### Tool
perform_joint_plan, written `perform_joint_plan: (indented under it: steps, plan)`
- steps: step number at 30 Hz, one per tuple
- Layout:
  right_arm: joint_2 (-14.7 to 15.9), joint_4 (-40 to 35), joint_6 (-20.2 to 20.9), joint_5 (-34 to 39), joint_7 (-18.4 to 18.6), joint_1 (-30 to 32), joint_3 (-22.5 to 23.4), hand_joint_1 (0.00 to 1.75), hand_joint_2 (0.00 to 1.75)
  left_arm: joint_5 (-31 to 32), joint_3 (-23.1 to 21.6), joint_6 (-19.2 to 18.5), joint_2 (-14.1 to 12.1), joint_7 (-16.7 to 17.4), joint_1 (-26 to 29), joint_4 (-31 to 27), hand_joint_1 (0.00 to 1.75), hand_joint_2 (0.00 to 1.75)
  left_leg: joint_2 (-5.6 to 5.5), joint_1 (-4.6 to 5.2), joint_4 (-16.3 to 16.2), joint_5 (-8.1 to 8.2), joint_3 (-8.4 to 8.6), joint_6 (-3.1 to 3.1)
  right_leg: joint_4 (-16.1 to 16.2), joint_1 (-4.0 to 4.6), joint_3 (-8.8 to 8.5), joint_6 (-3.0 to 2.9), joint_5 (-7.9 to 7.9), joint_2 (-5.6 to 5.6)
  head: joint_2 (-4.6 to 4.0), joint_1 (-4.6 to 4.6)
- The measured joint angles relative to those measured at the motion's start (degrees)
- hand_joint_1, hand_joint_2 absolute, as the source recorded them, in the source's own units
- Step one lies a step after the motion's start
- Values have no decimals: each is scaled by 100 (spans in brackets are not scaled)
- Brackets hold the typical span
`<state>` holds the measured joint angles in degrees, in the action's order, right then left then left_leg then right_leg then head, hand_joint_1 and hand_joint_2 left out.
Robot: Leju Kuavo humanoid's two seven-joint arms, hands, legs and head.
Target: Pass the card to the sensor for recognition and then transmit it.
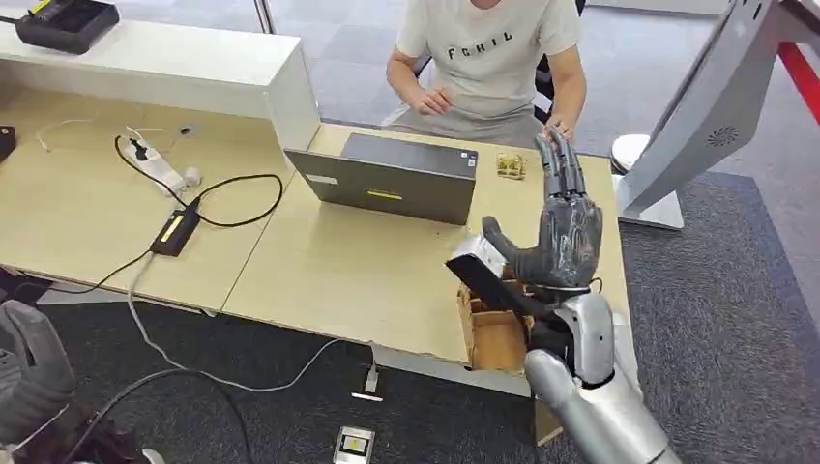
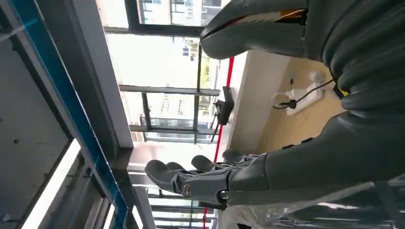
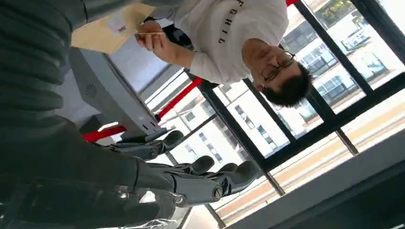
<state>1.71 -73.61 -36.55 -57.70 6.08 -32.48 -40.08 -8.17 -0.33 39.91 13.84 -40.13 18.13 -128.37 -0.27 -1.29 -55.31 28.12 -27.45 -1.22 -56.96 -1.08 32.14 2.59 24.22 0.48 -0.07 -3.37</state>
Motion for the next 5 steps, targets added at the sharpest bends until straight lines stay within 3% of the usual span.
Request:
perform_joint_plan:
  steps: [5]
  plan:
    - [345, -1209, -282, 188, -140, 701, 76, 0, 175, 146, 2, 0, 0, 0, 12, -65, 0, 175, 11, 0, 2, 4, 5, -1, 0, 0, 1, -1, 0, 8, 0, 0]
